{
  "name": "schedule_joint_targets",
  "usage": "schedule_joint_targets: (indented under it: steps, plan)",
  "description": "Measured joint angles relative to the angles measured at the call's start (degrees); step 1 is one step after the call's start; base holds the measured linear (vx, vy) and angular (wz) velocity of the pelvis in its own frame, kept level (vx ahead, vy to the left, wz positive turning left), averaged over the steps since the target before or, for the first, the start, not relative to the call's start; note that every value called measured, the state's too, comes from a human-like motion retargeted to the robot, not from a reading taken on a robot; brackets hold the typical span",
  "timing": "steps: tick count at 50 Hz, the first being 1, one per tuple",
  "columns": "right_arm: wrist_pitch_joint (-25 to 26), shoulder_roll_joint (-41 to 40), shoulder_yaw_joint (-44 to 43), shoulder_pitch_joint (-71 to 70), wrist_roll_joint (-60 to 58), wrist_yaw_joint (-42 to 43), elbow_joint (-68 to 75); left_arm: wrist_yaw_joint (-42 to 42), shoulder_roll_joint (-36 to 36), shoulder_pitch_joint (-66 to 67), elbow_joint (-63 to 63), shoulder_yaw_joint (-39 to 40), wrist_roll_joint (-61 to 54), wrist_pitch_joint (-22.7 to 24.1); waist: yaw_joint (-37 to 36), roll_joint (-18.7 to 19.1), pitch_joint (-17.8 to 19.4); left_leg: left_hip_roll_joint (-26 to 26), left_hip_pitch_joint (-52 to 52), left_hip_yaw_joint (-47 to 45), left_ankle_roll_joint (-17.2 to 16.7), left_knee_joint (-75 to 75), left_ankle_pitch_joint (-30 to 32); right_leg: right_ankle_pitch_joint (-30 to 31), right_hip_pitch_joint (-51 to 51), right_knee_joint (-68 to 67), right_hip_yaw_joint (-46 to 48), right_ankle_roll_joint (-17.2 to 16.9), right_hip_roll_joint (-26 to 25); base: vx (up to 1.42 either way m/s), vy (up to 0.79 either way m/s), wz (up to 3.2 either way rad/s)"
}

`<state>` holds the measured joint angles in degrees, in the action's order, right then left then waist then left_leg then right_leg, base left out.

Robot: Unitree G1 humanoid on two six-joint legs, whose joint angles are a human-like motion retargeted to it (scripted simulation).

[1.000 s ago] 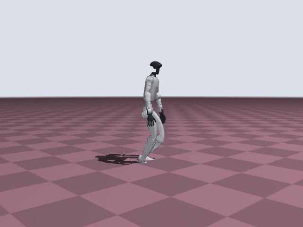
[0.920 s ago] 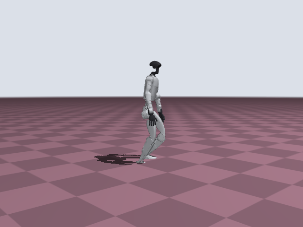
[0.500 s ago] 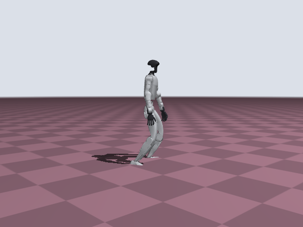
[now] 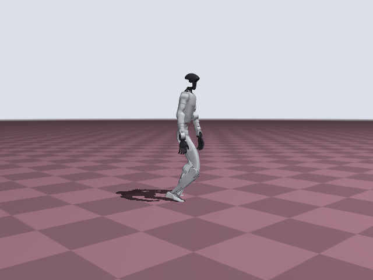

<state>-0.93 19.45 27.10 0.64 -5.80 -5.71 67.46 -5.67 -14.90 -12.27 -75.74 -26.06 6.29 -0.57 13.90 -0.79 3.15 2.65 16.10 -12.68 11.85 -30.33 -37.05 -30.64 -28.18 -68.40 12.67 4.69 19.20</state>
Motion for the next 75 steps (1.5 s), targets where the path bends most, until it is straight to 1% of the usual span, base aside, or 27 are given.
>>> schedule_joint_targets:
  steps: [8, 10, 12, 17, 20, 22, 24, 27, 30, 33, 35, 37, 38, 41, 45, 50, 55, 58, 61, 63, 65, 66, 68, 70, 72, 73, 75]
  plan:
    - [-0.7, -1.1, -1.5, 0.2, 3.1, 2.2, -0.8, 1.4, 0.0, 3.8, -0.9, 1.1, -0.7, 0.6, -0.5, 3.0, -0.3, -5.5, 0.6, 1.3, -2.6, -3.6, -1.8, 2.1, -0.3, 10.5, 1.2, -2.3, -10.4, 0.08, -0.07, -0.02]
    - [-0.8, -1.5, -2.0, 0.4, 3.7, 2.9, -1.0, 1.8, 0.4, 4.7, -0.8, 1.5, -0.9, 0.9, -0.7, 2.6, -0.3, -6.5, 1.3, 1.3, -3.3, -7.0, -2.9, 2.2, 0.0, 11.4, 1.2, -2.5, -11.3, 0.06, -0.12, -0.14]
    - [-0.9, -1.7, -2.3, 0.2, 4.0, 3.6, -1.1, 2.4, 0.2, 5.0, -0.1, 2.2, -1.4, 1.2, -2.2, 4.8, 0.1, -10.4, 1.5, 2.0, -4.2, -9.9, -4.8, 3.2, 2.8, 16.2, 2.9, -1.0, -15.4, 0.09, -0.13, -0.31]
    - [-1.2, -1.9, -1.9, 0.0, 2.9, 5.3, -1.3, 4.0, 0.2, 5.7, 2.2, 3.0, -2.0, 2.3, -5.0, 5.9, 0.8, -17.7, 5.5, 0.6, -4.9, -24.5, -6.7, 1.2, 6.5, 19.0, 4.5, 1.9, -19.7, 0.08, -0.15, -0.15]
    - [-1.4, -1.3, -1.1, -1.1, 1.8, 6.5, -1.8, 4.3, 0.0, 5.4, 4.7, 2.9, -2.5, 2.7, -8.0, 8.2, 1.9, -23.6, 9.1, 1.7, -5.3, -36.3, -6.0, 1.1, 9.7, 23.6, 4.8, 4.3, -25.2, 0.11, -0.17, -0.37]
    - [-1.4, -0.6, -1.0, -2.2, 1.2, 7.1, -2.1, 4.2, 0.2, 4.9, 6.4, 2.4, -2.7, 2.8, -10.5, 10.6, 2.6, -26.1, 11.3, 4.0, -5.9, -40.8, -7.0, 3.1, 12.9, 29.5, 4.4, 5.4, -30.0, 0.12, -0.16, -0.51]
    - [-1.6, 0.1, -0.7, -2.9, 1.0, 7.6, -2.5, 4.1, 0.6, 4.8, 7.6, 1.9, -2.7, 3.1, -12.2, 11.2, 3.0, -24.5, 12.4, 5.1, -6.6, -41.2, -7.4, 4.0, 14.3, 31.1, 3.2, 5.7, -31.7, 0.12, -0.14, -0.37]
    - [-1.7, 0.9, -1.0, -4.3, 1.2, 8.1, -3.4, 3.9, 0.9, 4.8, 9.0, 1.0, -2.6, 3.5, -13.8, 11.3, 3.2, -19.1, 12.5, 6.8, -7.9, -35.1, -6.5, 5.9, 16.6, 34.1, 0.9, 5.9, -33.3, 0.12, -0.12, -0.27]
    - [-1.9, 1.4, -1.0, -5.5, 1.2, 8.4, -4.3, 3.9, 0.8, 5.3, 9.5, 0.3, -2.5, 3.7, -14.1, 10.2, 3.3, -12.9, 10.5, 8.6, -7.7, -25.9, -4.3, 6.5, 17.1, 33.2, -1.1, 5.6, -33.1, 0.10, -0.12, -0.21]
    - [-2.2, 1.6, -0.9, -6.3, 1.0, 8.5, -4.8, 4.2, 0.7, 6.0, 9.4, -0.3, -2.4, 3.8, -13.5, 9.0, 3.3, -9.9, 8.4, 9.0, -6.2, -21.3, -2.6, 5.2, 15.7, 28.6, -2.4, 5.0, -32.4, 0.08, -0.12, -0.11]
    - [-2.3, 1.5, -0.8, -6.9, 1.1, 8.4, -4.9, 4.3, 0.7, 6.2, 9.0, -0.7, -2.1, 3.8, -12.3, 7.0, 3.2, -7.2, 6.5, 8.1, -4.1, -17.6, -2.2, 4.6, 13.2, 23.6, -4.8, 2.6, -30.7, 0.09, -0.12, 0.18]
    - [-2.6, 1.0, -0.9, -6.9, 1.3, 8.4, -4.7, 4.3, 0.9, 6.7, 8.4, -1.5, -1.6, 3.8, -10.9, 5.8, 3.6, -6.1, 6.2, 7.9, -3.5, -17.8, -2.5, 4.9, 10.3, 17.6, -7.0, -1.3, -30.2, 0.08, -0.13, 0.29]
    - [-2.7, 1.0, -1.0, -7.4, 1.3, 8.2, -4.5, 4.2, 0.9, 6.5, 7.9, -1.8, -1.2, 3.8, -10.1, 4.6, 3.2, -4.5, 5.9, 7.4, -3.0, -15.8, -1.8, 3.6, 8.1, 14.4, -7.8, -3.1, -28.8, 0.09, -0.14, 0.23]
    - [-2.9, 1.0, -1.2, -8.0, 1.4, 8.0, -3.5, 3.7, 1.0, 6.5, 6.5, -3.1, 0.1, 3.5, -8.4, 3.1, 2.5, -3.1, 6.0, 6.4, -2.6, -14.1, -1.7, 0.3, 3.7, 5.9, -6.7, -4.4, -23.2, 0.09, -0.14, 0.14]
    - [-2.8, 0.9, -1.9, -7.4, 1.5, 7.4, -1.5, 2.7, 1.3, 6.4, 5.2, -4.5, 1.9, 2.9, -6.2, 3.1, 0.7, -2.8, 5.5, 5.5, -3.2, -9.8, -0.3, -1.0, -0.2, 0.6, -4.8, -3.1, -13.7, 0.09, -0.15, 0.24]
    - [-2.1, 1.1, -3.2, -4.8, 1.8, 7.1, 0.5, 1.4, 1.6, 7.3, 5.4, -5.2, 2.3, 2.6, -4.4, 5.4, -0.8, -5.5, 3.9, 5.8, -4.9, -6.2, 0.9, -0.1, -0.4, 6.0, -5.6, 0.1, -6.3, 0.06, -0.16, 0.27]
    - [-1.3, 1.2, -5.2, -2.5, 2.8, 6.9, 1.9, 0.4, 1.2, 8.3, 5.2, -4.4, 1.0, 2.8, -3.8, 7.4, -1.7, -9.1, 2.9, 7.5, -6.0, -5.1, 1.5, 4.7, 2.1, 15.3, -9.5, 1.1, -5.2, 0.06, -0.18, 0.21]
    - [-1.0, 1.0, -6.2, -1.6, 3.4, 7.0, 2.2, 0.3, 0.8, 8.9, 4.5, -3.6, 0.5, 2.8, -3.6, 7.0, -1.9, -10.8, 3.6, 8.7, -6.4, -8.2, 0.7, 7.3, 3.2, 16.8, -12.3, 0.0, -5.2, 0.04, -0.25, 0.20]
    - [-0.6, 0.7, -6.9, -1.6, 4.0, 7.0, 1.9, 0.3, -0.2, 9.0, 3.8, -2.6, -0.1, 2.8, -4.4, 7.0, -2.0, -13.9, 3.9, 10.1, -6.7, -10.4, -0.3, 9.3, 5.5, 19.3, -13.7, -1.0, -7.7, 0.05, -0.32, 0.08]
    - [-0.5, 0.5, -6.9, -1.5, 4.3, 7.1, 1.7, 0.7, -0.6, 9.3, 3.4, -2.0, -0.6, 2.7, -4.6, 6.0, -2.0, -14.9, 4.9, 11.0, -7.1, -13.8, -1.6, 7.6, 5.7, 17.7, -14.2, -2.3, -8.4, 0.01, -0.40, 0.13]
    - [-0.1, 0.3, -6.7, -2.8, 4.7, 6.7, 1.3, 0.6, -2.2, 8.3, 3.1, -0.9, -1.4, 2.5, -5.9, 7.2, -1.6, -19.4, 4.4, 12.0, -8.0, -13.9, -2.7, 6.1, 8.3, 21.3, -12.1, -2.3, -12.3, 0.06, -0.43, -0.17]
    - [-0.1, 0.2, -6.5, -2.8, 4.8, 6.8, 1.2, 0.8, -2.3, 8.5, 3.0, -0.7, -1.6, 2.5, -6.2, 6.9, -1.3, -20.5, 5.0, 12.0, -8.2, -15.8, -3.3, 4.1, 8.3, 19.9, -10.9, -2.4, -12.5, 0.01, -0.45, -0.08]
    - [-0.1, 0.2, -5.9, -3.2, 4.9, 6.9, 0.8, 1.3, -2.9, 8.3, 3.0, -0.2, -2.3, 2.4, -6.7, 6.4, -1.0, -23.7, 6.2, 9.5, -7.1, -18.6, -4.3, 0.7, 8.5, 18.2, -7.4, -2.8, -12.7, -0.02, -0.46, 0.23]
    - [0.2, 0.3, -5.4, -5.2, 5.5, 6.4, 0.6, 1.4, -4.2, 6.8, 3.5, 0.8, -3.7, 2.2, -7.4, 7.5, -0.8, -28.7, 6.9, 5.8, -5.0, -17.8, -3.3, -0.1, 10.3, 22.2, -3.1, -2.5, -15.4, 0.03, -0.44, 0.26]
    - [0.2, 0.4, -4.8, -5.5, 5.7, 6.4, 0.5, 1.6, -4.2, 6.7, 4.1, 1.2, -4.8, 2.2, -8.1, 7.2, 0.0, -31.6, 8.5, 4.1, -4.3, -20.9, -2.1, -1.4, 10.7, 22.0, -0.8, -2.2, -16.2, -0.02, -0.44, 0.18]
    - [0.3, 0.5, -4.6, -6.3, 6.1, 6.2, 0.3, 1.6, -4.5, 6.2, 4.7, 1.5, -5.8, 2.0, -8.8, 7.7, 0.2, -33.0, 9.6, 3.8, -4.0, -21.3, -1.9, -1.0, 11.5, 24.7, 0.4, -1.5, -18.1, -0.02, -0.42, 0.09]
    - [0.3, 0.5, -4.3, -6.2, 6.6, 6.3, 0.1, 1.5, -4.2, 6.2, 5.6, 1.7, -6.8, 2.1, -9.8, 7.8, 1.0, -34.2, 11.3, 2.9, -3.8, -25.0, -2.4, -1.4, 11.8, 25.1, 1.8, -0.5, -19.2, -0.04, -0.39, 0.14]
